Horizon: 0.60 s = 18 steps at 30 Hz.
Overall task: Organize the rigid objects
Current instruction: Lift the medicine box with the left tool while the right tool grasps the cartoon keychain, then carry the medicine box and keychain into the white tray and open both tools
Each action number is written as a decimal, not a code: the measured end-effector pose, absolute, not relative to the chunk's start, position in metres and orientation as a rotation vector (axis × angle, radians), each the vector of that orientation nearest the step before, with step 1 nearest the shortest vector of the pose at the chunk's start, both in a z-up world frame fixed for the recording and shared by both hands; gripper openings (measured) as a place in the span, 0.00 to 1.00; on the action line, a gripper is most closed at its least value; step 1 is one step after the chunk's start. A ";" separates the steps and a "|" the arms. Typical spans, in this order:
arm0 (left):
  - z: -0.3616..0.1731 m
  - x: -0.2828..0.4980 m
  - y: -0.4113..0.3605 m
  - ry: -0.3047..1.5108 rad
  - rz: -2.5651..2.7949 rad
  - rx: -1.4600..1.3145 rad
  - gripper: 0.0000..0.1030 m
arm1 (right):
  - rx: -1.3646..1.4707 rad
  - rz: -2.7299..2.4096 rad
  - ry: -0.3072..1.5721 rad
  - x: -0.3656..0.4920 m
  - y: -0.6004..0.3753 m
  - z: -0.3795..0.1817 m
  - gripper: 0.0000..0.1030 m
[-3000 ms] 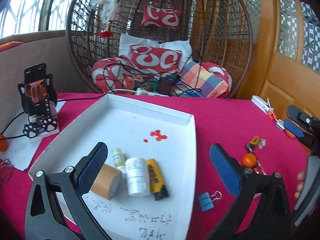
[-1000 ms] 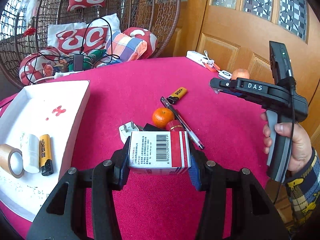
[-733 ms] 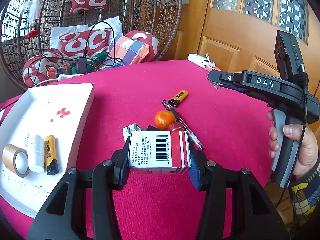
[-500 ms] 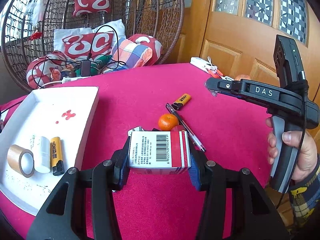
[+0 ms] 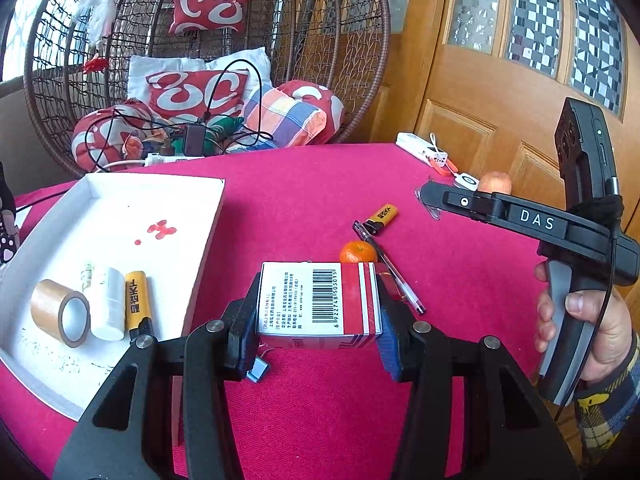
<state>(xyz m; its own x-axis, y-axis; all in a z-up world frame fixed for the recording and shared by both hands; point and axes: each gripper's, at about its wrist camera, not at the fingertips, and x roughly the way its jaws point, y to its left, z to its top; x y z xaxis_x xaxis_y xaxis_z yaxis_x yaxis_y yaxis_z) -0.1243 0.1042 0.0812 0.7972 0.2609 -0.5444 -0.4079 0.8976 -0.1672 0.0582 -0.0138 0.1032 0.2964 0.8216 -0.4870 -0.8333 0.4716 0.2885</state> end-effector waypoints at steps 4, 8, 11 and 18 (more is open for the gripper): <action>0.085 -0.133 0.110 0.519 0.387 -0.291 0.47 | -0.029 1.108 0.631 0.053 -0.011 0.105 0.31; 0.087 -0.139 0.114 0.508 0.402 -0.302 0.47 | -0.034 1.122 0.631 0.047 -0.006 0.105 0.31; 0.088 -0.144 0.118 0.499 0.410 -0.309 0.47 | -0.043 1.132 0.631 0.042 -0.002 0.106 0.31; 0.089 -0.153 0.124 0.480 0.427 -0.328 0.47 | -0.065 1.151 0.619 0.032 0.005 0.109 0.31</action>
<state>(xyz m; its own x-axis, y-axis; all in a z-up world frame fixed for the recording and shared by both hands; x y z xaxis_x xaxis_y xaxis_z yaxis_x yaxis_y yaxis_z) -0.1531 0.1242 0.0892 0.8026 0.3152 -0.5065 -0.4659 0.8614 -0.2022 0.0320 0.0047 0.1086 0.2611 0.8323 -0.4890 -0.8669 0.4250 0.2604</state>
